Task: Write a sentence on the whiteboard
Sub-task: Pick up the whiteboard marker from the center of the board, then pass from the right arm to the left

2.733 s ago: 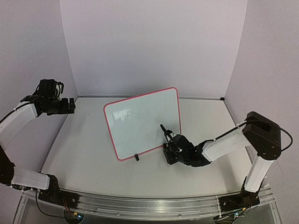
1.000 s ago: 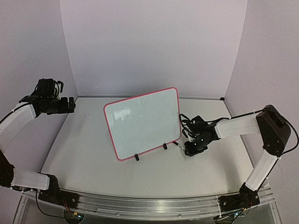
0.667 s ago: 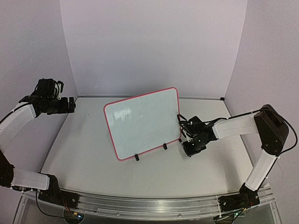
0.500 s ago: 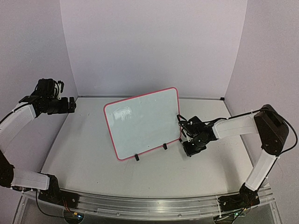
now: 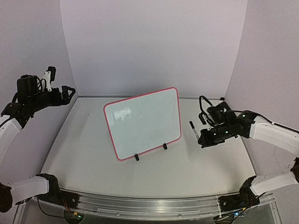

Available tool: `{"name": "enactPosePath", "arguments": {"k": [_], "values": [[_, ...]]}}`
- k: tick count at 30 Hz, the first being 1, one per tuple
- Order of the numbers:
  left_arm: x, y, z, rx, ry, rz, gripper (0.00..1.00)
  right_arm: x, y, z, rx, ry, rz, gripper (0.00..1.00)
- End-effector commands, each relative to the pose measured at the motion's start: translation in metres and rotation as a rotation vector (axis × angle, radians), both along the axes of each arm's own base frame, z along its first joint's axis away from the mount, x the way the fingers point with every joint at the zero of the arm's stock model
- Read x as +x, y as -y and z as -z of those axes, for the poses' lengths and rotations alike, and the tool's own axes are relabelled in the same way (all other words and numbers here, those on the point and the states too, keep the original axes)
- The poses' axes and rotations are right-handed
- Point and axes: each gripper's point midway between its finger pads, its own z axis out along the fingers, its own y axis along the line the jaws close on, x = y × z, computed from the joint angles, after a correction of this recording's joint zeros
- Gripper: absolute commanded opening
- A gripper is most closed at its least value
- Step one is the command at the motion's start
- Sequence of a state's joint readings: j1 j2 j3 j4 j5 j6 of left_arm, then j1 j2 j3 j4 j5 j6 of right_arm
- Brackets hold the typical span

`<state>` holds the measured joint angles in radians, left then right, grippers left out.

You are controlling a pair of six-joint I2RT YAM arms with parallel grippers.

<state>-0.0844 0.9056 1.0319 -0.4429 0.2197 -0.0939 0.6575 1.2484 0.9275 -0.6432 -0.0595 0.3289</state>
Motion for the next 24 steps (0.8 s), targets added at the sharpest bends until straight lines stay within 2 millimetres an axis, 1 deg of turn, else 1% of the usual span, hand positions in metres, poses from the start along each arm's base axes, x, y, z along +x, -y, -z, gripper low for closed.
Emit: {"name": "enactPosePath", "arguments": {"k": [1,3,5,7,8,10,11,14,16,19,21,24], "values": [[-0.028,0.046,-0.092,-0.114,0.187,0.264,0.97,-0.040,-0.027,-0.058,0.190,-0.052,-0.195,0.00],[-0.031,0.069,-0.096,-0.175,0.137,0.362,0.96,-0.052,-0.044,-0.083,0.280,-0.054,-0.296,0.00],[-0.035,0.100,-0.093,-0.206,0.084,0.452,0.95,-0.060,-0.060,-0.103,0.319,-0.045,-0.378,0.00],[-0.041,0.133,-0.090,-0.213,0.040,0.527,0.95,-0.066,-0.075,-0.118,0.315,-0.021,-0.446,0.00],[-0.048,0.151,-0.089,-0.222,0.019,0.573,0.95,-0.068,-0.084,-0.125,0.304,-0.004,-0.479,0.00],[-0.054,0.182,-0.086,-0.250,-0.029,0.644,0.95,-0.070,-0.102,-0.133,0.278,0.030,-0.532,0.00],[-0.059,0.195,-0.087,-0.275,-0.047,0.680,0.95,-0.071,-0.110,-0.141,0.280,0.057,-0.560,0.00],[-0.068,0.223,-0.091,-0.366,-0.083,0.765,0.95,-0.067,-0.134,-0.154,0.287,0.119,-0.615,0.00],[-0.074,0.240,-0.089,-0.405,-0.110,0.808,0.95,-0.064,-0.148,-0.163,0.299,0.158,-0.644,0.00],[-0.080,0.264,-0.079,-0.419,-0.168,0.845,0.95,-0.060,-0.163,-0.168,0.306,0.193,-0.676,0.00],[-0.082,0.276,-0.071,-0.415,-0.196,0.862,0.95,-0.060,-0.170,-0.172,0.310,0.214,-0.695,0.00],[-0.079,0.283,-0.061,-0.409,-0.229,0.851,0.96,-0.058,-0.175,-0.179,0.317,0.246,-0.708,0.00]]}}
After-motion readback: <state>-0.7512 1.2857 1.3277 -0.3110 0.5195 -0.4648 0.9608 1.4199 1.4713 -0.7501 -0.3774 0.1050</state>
